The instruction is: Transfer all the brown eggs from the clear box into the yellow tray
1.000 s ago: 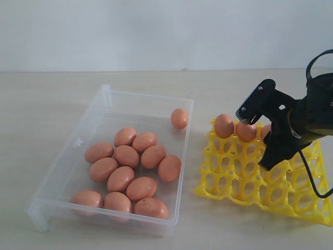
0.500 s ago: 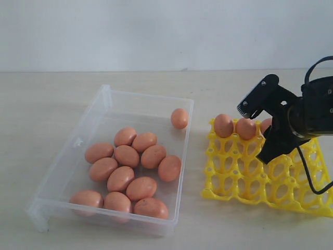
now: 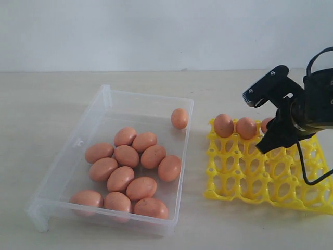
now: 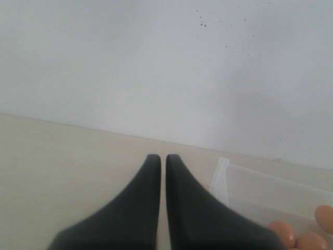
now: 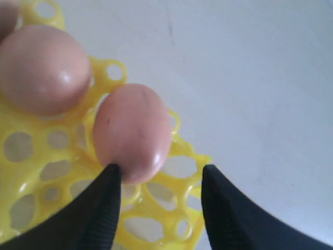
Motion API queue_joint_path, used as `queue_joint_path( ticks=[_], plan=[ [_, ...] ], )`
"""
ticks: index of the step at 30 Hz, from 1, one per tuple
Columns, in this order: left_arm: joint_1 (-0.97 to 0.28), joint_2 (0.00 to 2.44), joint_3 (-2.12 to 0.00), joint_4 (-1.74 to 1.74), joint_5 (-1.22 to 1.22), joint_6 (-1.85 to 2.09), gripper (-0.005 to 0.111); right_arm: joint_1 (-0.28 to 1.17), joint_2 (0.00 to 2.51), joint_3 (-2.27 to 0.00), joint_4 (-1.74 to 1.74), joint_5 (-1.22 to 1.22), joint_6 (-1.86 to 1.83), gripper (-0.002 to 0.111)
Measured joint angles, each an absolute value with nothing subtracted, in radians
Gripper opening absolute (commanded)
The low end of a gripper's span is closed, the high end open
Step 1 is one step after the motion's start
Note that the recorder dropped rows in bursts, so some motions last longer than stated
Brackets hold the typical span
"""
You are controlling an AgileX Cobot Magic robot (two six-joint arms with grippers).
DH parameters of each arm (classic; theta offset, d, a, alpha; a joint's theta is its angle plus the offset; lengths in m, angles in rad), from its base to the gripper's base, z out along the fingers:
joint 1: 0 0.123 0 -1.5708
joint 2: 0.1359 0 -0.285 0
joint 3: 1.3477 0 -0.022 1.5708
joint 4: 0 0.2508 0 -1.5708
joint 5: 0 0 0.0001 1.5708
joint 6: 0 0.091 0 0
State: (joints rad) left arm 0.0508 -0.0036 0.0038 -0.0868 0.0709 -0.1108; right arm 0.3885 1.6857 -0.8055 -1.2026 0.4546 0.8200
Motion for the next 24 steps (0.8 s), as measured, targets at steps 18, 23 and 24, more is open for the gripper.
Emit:
queue_joint_path(
  ticks=[18,23,24],
  plan=[
    [0.051,-0.004,0.004,-0.087,0.071,-0.111,0.004,0.389,1.680,-0.807,-1.115,0.325,0.828,0.043],
    [0.051,-0.004,0.004,-0.087,0.071,-0.111,0.004,0.389,1.680,-0.807,-1.111,0.435,0.801,0.043],
    [0.051,-0.004,0.004,-0.087,0.071,-0.111,0.004,0.389,1.680,-0.807,-1.106,0.440,0.797,0.043]
  ],
)
